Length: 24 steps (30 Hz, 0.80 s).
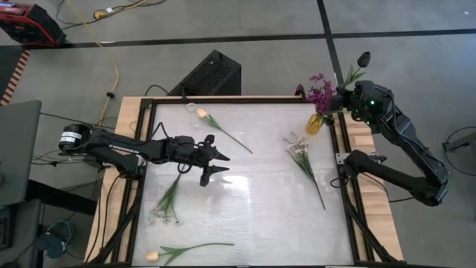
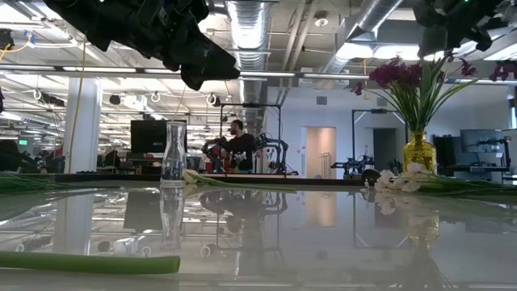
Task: Sort flowers into vase by color
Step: Put the black tulip into the yellow vase
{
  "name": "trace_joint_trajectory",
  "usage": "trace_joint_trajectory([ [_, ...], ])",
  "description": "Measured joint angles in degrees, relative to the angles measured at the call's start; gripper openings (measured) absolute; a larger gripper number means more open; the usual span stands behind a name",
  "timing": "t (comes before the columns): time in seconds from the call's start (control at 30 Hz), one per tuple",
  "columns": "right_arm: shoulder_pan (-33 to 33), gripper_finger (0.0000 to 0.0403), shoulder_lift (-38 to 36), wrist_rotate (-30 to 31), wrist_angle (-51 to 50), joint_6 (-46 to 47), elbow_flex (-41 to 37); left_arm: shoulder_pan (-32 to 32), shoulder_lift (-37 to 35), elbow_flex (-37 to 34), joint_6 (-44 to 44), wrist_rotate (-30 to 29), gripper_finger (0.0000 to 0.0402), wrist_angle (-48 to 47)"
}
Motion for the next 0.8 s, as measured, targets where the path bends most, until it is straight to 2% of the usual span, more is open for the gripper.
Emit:
trace_joint_trajectory([
  [0.33,0.00,0.0029,-0.59,-2.95,-0.83,0.44,0.00,0.00,0.00,0.00,0.80,0.00,0.0158,0.09],
  [0.53,0.00,0.0030,-0.60,-2.39,-3.45,0.57,-0.13,-0.02,0.00,0.00,0.34,0.00,0.0158,0.11],
  [0.8,0.00,0.0030,-2.36,-2.33,0.49,1.05,-4.29,-0.02,0.00,0.00,-0.04,0.04,0.0158,-0.03],
])
